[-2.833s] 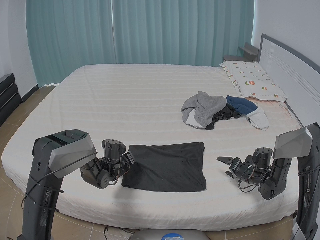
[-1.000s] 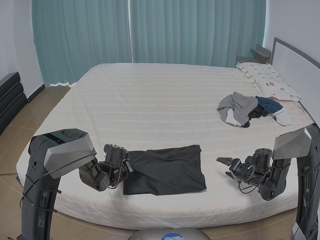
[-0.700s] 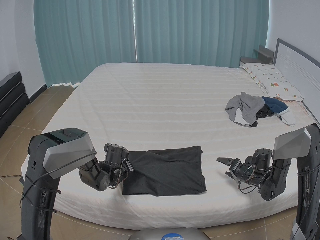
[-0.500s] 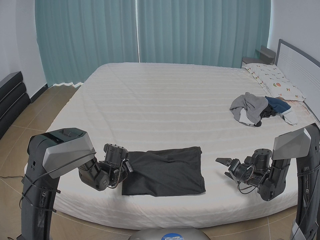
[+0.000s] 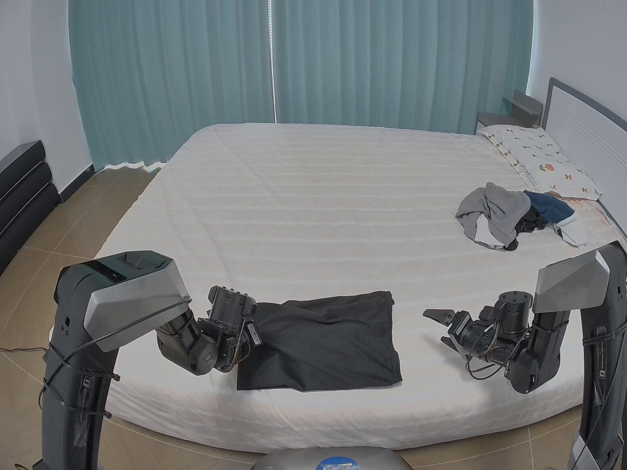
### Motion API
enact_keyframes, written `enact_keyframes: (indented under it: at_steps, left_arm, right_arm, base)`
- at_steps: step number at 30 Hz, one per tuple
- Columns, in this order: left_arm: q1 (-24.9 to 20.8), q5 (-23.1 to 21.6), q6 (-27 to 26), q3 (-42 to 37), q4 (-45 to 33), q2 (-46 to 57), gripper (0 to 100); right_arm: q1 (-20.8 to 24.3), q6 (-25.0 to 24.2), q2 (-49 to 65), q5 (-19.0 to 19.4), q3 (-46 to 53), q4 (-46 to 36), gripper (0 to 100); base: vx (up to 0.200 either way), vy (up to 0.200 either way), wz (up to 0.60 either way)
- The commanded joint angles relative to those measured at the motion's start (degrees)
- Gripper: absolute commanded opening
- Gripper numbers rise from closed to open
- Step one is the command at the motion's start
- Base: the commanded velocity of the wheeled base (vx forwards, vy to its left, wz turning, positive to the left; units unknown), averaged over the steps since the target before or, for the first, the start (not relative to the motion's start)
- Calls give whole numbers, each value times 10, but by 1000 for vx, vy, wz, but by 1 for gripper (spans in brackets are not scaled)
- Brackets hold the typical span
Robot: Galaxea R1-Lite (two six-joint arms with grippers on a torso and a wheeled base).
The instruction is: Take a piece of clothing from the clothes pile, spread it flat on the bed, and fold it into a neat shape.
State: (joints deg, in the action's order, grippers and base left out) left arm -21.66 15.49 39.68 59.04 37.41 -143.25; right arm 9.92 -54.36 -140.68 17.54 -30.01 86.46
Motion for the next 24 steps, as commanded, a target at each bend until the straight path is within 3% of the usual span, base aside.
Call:
enact_keyframes:
  at_steps: [1, 6, 7, 24]
  left_arm:
    - [0, 7, 0, 1, -17, 7, 0]
    - [0, 7, 2, 2, -17, 10, 0]
    - [0, 7, 2, 2, -17, 10, 100]
    - [7, -20, 24, 99, 30, -38, 100]
  right_arm:
    - [0, 2, -1, 0, 1, 0, 100]
    - [0, 2, -1, 0, 2, 0, 100]
    - [0, 2, -1, 0, 2, 0, 100]
    - [0, 3, -2, 0, 1, 0, 100]
  base:
    - [0, 0, 0]
    - [0, 0, 0]
    - [0, 0, 0]
    - [0, 0, 0]
